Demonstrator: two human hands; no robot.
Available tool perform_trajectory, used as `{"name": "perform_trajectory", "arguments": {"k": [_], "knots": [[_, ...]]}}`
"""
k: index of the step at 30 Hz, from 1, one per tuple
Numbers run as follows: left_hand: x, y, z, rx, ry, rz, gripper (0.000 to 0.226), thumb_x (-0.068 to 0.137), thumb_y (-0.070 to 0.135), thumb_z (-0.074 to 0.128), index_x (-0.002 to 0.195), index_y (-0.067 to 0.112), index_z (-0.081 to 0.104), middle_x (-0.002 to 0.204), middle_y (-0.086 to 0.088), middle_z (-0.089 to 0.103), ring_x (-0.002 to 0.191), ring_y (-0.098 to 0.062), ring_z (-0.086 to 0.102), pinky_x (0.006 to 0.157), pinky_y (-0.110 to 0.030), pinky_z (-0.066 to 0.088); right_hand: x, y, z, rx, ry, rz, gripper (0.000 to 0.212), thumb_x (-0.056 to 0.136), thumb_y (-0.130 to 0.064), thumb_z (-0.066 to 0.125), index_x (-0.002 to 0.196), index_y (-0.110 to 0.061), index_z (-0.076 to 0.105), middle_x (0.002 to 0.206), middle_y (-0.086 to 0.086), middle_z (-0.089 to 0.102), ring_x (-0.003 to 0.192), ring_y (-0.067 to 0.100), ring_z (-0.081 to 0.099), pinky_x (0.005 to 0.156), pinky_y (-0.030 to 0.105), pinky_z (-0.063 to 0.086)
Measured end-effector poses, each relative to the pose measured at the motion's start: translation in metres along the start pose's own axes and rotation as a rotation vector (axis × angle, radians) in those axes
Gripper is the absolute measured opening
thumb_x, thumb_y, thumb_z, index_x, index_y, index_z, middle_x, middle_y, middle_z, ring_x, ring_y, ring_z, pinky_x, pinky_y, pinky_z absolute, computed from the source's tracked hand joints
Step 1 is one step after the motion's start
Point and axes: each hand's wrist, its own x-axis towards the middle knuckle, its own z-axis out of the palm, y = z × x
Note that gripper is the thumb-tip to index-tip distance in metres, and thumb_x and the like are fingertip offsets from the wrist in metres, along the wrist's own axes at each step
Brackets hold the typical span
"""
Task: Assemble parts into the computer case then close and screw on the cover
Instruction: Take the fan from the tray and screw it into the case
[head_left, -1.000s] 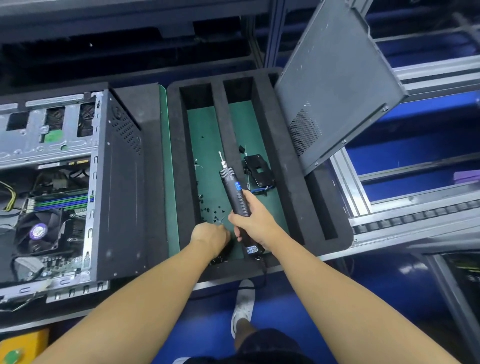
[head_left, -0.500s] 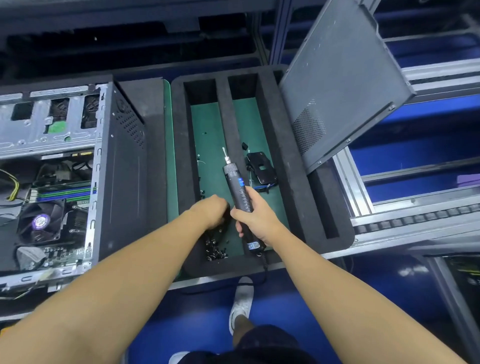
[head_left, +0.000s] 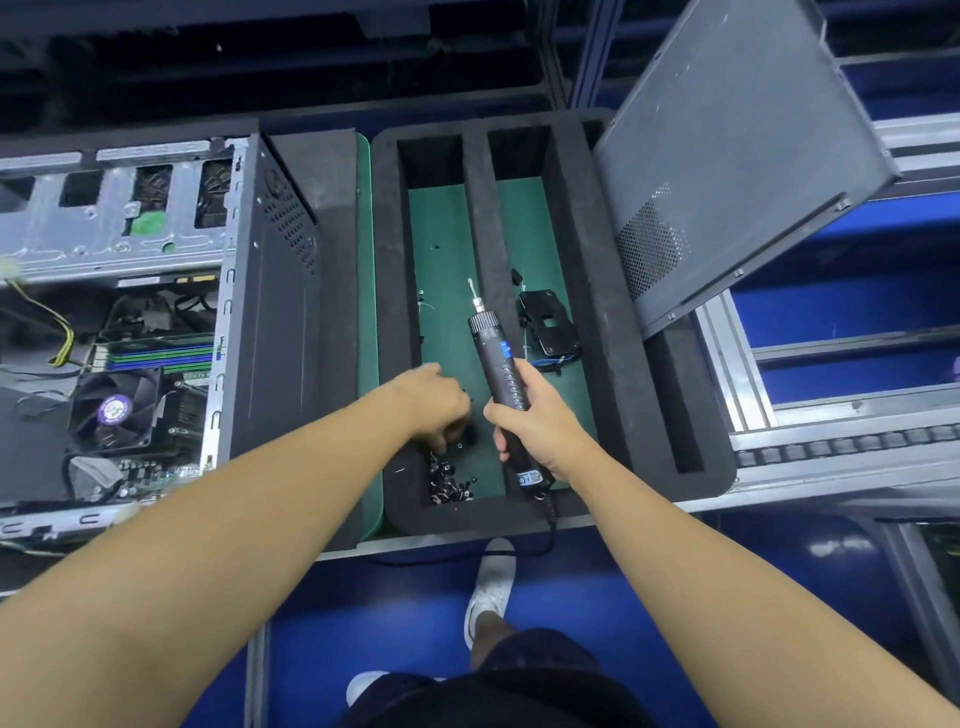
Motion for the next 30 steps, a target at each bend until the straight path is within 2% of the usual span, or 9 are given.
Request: {"name": "perform_trajectory", "arguments": {"k": [3,5,7,13,15,19,21,26,30], "knots": [[0.012,0.034,0.006,0.010,-0.223,0.047,0.033,0.086,0.049,0.068,0.112,0.028,0.068,0.118,0.002,0.063,0.110,-0.020,0.059,0.096,-0.033,0.043,0.000,-0.001,0.000,0.007,0.005,0.003,0.048,0.088,-0.011,0.066,0.130,-0.030,0.052,0.075,-0.001,0.060,0.054,0.021,0.056,0.053,0.035,0.054],[0.018,0.049,0.012,-0.014,-0.367,0.013,0.032,0.091,0.033,0.067,0.121,0.024,0.066,0.124,-0.001,0.062,0.114,-0.024,0.059,0.097,-0.040,0.050,-0.001,-0.001,0.001,0.010,0.010,0.001,0.047,0.088,-0.012,0.066,0.128,-0.032,0.053,0.076,0.000,0.060,0.054,0.022,0.056,0.054,0.035,0.054],[0.021,0.056,0.020,0.003,-0.399,-0.020,0.037,0.093,0.021,0.064,0.129,0.018,0.060,0.132,-0.004,0.059,0.120,-0.028,0.057,0.098,-0.043,0.050,-0.001,-0.001,0.000,0.013,0.013,0.002,0.047,0.087,-0.014,0.066,0.128,-0.033,0.054,0.078,0.002,0.059,0.055,0.023,0.056,0.056,0.036,0.054],[0.024,0.047,0.026,0.004,-0.181,-0.145,0.037,0.096,0.008,0.055,0.132,0.013,0.054,0.132,-0.003,0.057,0.120,-0.027,0.058,0.091,-0.039,0.050,0.000,-0.001,0.002,0.032,0.018,0.012,0.047,0.089,-0.009,0.065,0.128,-0.033,0.053,0.076,0.003,0.058,0.054,0.022,0.055,0.054,0.036,0.053],[0.025,0.039,0.021,-0.033,-0.126,-0.201,0.034,0.095,0.007,0.054,0.128,0.015,0.056,0.129,-0.001,0.060,0.118,-0.025,0.060,0.087,-0.035,0.046,0.000,-0.002,0.001,0.029,0.018,0.008,0.047,0.090,-0.007,0.064,0.128,-0.029,0.052,0.076,0.006,0.057,0.054,0.023,0.054,0.053,0.036,0.053],[0.023,0.016,0.011,-0.059,0.050,-0.278,0.031,0.091,0.005,0.052,0.118,0.020,0.059,0.121,0.000,0.065,0.113,-0.024,0.062,0.094,-0.033,0.038,0.000,-0.003,0.001,0.021,0.023,0.011,0.043,0.089,-0.008,0.064,0.126,-0.027,0.052,0.077,0.012,0.054,0.054,0.023,0.054,0.054,0.037,0.054],[0.018,0.000,0.006,-0.046,0.142,-0.319,0.030,0.089,0.006,0.053,0.112,0.023,0.061,0.114,0.000,0.068,0.107,-0.023,0.064,0.091,-0.032,0.036,0.000,-0.003,0.001,0.024,0.023,0.008,0.044,0.089,-0.009,0.064,0.127,-0.026,0.052,0.078,0.011,0.054,0.053,0.023,0.054,0.054,0.037,0.054],[0.010,-0.025,0.004,-0.015,0.163,-0.270,0.028,0.090,0.007,0.054,0.113,0.019,0.063,0.112,-0.005,0.069,0.104,-0.026,0.065,0.096,-0.033,0.043,0.001,-0.002,0.001,0.025,0.021,0.006,0.040,0.088,-0.011,0.065,0.123,-0.028,0.054,0.076,0.005,0.057,0.053,0.021,0.055,0.054,0.036,0.055],[0.009,-0.029,0.008,-0.095,0.191,-0.203,0.030,0.091,0.012,0.058,0.116,0.027,0.064,0.112,-0.001,0.070,0.105,-0.022,0.064,0.097,-0.030,0.038,0.001,-0.003,0.001,0.026,0.022,0.015,0.039,0.089,-0.011,0.065,0.122,-0.027,0.054,0.076,0.004,0.058,0.054,0.022,0.055,0.055,0.036,0.055]]}}
